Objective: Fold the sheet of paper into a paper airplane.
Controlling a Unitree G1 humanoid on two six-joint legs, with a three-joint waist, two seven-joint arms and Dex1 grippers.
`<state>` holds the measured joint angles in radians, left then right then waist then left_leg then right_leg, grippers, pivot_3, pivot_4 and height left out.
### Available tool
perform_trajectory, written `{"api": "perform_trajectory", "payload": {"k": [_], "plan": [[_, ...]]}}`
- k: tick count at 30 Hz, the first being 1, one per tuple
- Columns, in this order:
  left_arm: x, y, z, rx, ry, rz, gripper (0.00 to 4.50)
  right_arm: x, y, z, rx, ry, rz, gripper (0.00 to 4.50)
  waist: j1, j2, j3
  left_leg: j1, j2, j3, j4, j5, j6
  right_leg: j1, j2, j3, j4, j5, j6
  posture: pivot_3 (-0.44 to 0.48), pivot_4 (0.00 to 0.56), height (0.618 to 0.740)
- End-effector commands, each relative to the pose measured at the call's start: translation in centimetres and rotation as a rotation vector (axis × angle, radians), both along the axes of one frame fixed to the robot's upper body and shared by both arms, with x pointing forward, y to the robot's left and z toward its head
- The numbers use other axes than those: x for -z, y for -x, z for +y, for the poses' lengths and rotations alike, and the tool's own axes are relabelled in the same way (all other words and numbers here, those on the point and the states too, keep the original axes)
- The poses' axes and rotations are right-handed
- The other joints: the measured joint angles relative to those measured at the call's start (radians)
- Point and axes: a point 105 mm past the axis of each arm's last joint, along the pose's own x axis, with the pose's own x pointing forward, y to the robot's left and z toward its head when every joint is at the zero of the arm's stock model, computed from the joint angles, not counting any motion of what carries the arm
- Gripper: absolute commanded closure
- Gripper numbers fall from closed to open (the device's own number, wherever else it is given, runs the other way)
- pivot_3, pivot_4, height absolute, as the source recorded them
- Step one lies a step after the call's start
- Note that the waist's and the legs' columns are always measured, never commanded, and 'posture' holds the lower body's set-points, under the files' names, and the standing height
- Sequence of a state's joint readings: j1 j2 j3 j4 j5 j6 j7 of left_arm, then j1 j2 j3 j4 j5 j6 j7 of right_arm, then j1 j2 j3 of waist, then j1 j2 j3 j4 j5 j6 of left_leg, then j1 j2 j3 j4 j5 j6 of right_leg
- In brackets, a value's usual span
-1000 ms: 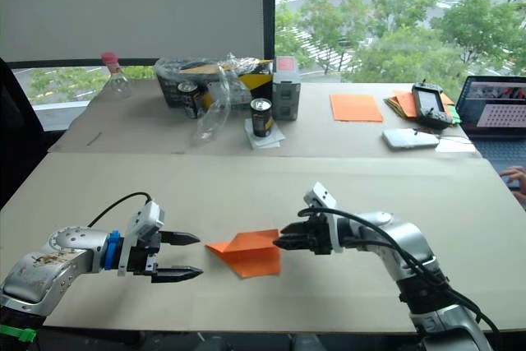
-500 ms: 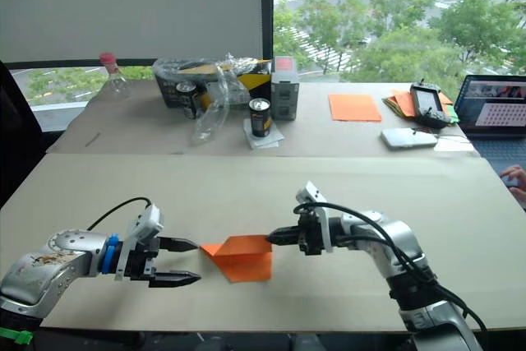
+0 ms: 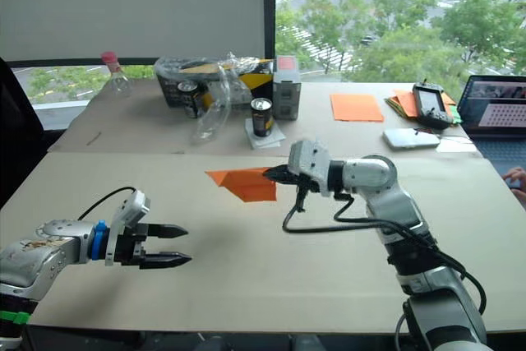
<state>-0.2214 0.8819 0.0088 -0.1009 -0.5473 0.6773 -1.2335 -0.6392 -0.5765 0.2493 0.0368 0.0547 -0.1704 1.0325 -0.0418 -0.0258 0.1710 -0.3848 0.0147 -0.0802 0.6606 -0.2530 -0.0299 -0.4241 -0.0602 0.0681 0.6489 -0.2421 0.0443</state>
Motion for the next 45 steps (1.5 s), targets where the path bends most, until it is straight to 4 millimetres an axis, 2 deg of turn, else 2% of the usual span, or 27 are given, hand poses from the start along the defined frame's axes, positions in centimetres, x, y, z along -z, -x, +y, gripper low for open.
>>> {"api": "perform_trajectory", "payload": {"k": [1,3,6,9,12,16,22,24,27,28,30,33,35,37,39,45], "plan": [[0.1,0.0,0.1,0.016,-0.023,-0.027,0.0,3.4,2.3,0.9,-0.095,0.078,-0.115,4.48,0.0,0.0,0.0,0.0,0.0,0.0,0.0,0.0,0.0,0.0,0.0,0.0,0.0,0.0,0.0,0.0,0.15,0.72],[0.2,-0.4,0.0,-0.002,-0.016,-0.039,0.0,5.4,3.3,0.8,-0.121,0.121,-0.158,4.48,-0.001,0.0,0.0,0.0,0.0,0.0,0.0,0.0,0.0,0.0,0.0,0.0,0.001,0.0,0.0,0.0,0.15,0.72],[0.1,-0.6,-0.5,0.004,0.0,-0.053,0.0,7.0,3.9,-0.2,-0.116,0.161,-0.24,4.48,-0.003,0.0,0.0,0.001,0.0,0.0,0.001,0.0,-0.001,0.0,0.0,0.0,0.002,0.0,-0.001,0.0,0.15,0.72],[0.3,-0.8,-0.8,0.01,0.003,-0.065,0.0,7.5,3.4,-1.1,-0.073,0.161,-0.35,4.48,-0.004,0.0,0.0,0.003,0.0,0.001,0.001,0.001,-0.001,0.001,0.0,0.001,0.004,0.001,-0.001,0.0,0.15,0.72],[0.6,-1.3,-0.9,0.01,0.0,-0.079,0.0,8.7,4.0,-2.0,-0.119,0.197,-0.384,4.48,-0.002,0.0,0.0,0.005,0.0,0.001,0.001,0.001,-0.001,0.001,0.001,0.001,0.008,0.0,-0.002,0.0,0.15,0.72],[0.4,-2.2,-1.0,0.023,-0.003,-0.104,0.0,8.3,4.2,-2.9,-0.162,0.21,-0.398,3.23,-0.003,0.0,0.0,0.005,0.0,0.001,0.001,0.001,-0.001,0.001,0.001,0.001,0.008,0.0,-0.002,0.0,0.15,0.72],[0.0,-2.4,-0.9,0.03,0.022,-0.105,0.0,4.7,4.2,-4.5,-0.114,0.202,-0.419,1.12,-0.005,0.0,0.0,0.005,0.0,0.001,0.001,0.001,-0.001,0.001,0.001,0.002,0.008,0.0,-0.002,0.0,0.15,0.72],[-0.4,-2.5,-1.0,0.025,0.049,-0.107,0.0,3.1,4.1,-4.4,-0.074,0.16,-0.402,0.47,-0.005,0.0,0.0,0.005,0.0,0.001,0.001,0.001,-0.001,0.001,0.001,0.002,0.008,0.0,-0.002,0.0,0.15,0.72],[-1.4,-2.8,-1.3,0.025,0.102,-0.138,0.0,-0.1,2.7,-3.7,0.024,0.025,-0.37,0.47,-0.005,0.0,0.0,0.006,0.0,0.001,0.001,0.001,-0.001,0.002,0.001,0.002,0.008,0.0,-0.002,0.0,0.15,0.72],[-1.7,-3.1,-1.5,0.02,0.119,-0.152,0.0,-0.5,2.0,-3.6,0.056,0.014,-0.351,0.68,-0.006,0.0,0.0,0.006,0.0,0.001,0.001,0.001,-0.001,0.002,0.001,0.002,0.009,0.0,-0.002,0.0,0.15,0.72],[-2.5,-3.6,-1.6,0.008,0.141,-0.178,0.0,-0.4,0.4,-3.5,0.12,-0.015,-0.25,1.4,-0.003,0.0,0.0,0.006,0.0,0.001,0.002,0.001,-0.001,0.002,0.001,0.002,0.009,0.0,-0.002,0.0,0.15,0.72],[-3.4,-4.5,-1.5,-0.016,0.155,-0.208,0.0,0.9,-1.0,-2.8,0.19,-0.051,-0.073,2.43,-0.001,-0.001,0.0,0.005,0.0,0.0,0.003,0.001,-0.001,0.002,0.001,0.001,0.009,0.0,-0.002,0.0,0.15,0.72],[-3.9,-4.9,-1.4,-0.026,0.158,-0.231,0.0,2.8,-1.2,-1.9,0.228,-0.072,0.118,3.15,0.0,-0.001,0.0,0.005,0.0,0.0,0.003,0.001,-0.001,0.001,0.001,0.001,0.008,0.0,-0.002,0.0,0.15,0.72],[-4.2,-5.1,-1.4,-0.026,0.15,-0.249,0.0,4.8,-0.8,-1.3,0.266,-0.118,0.312,3.83,-0.001,-0.001,0.0,0.004,0.0,0.0,0.003,0.001,-0.001,0.001,0.001,0.001,0.008,0.0,-0.002,0.0,0.15,0.72],[-4.3,-5.2,-1.4,-0.022,0.143,-0.254,0.0,6.1,-0.4,-0.9,0.283,-0.139,0.413,4.47,0.0,-0.001,0.0,0.003,0.0,-0.001,0.003,0.001,-0.001,0.001,0.001,0.001,0.008,0.0,-0.002,0.0,0.15,0.72],[-3.0,-4.8,-1.8,0.091,-0.007,-0.35,0.0,8.4,1.9,-0.5,0.234,-0.13,0.536,4.47,-0.001,0.0,0.0,0.003,0.0,0.0,0.003,0.001,-0.001,0.0,0.001,0.001,0.008,0.0,-0.002,0.0,0.15,0.72]]}}
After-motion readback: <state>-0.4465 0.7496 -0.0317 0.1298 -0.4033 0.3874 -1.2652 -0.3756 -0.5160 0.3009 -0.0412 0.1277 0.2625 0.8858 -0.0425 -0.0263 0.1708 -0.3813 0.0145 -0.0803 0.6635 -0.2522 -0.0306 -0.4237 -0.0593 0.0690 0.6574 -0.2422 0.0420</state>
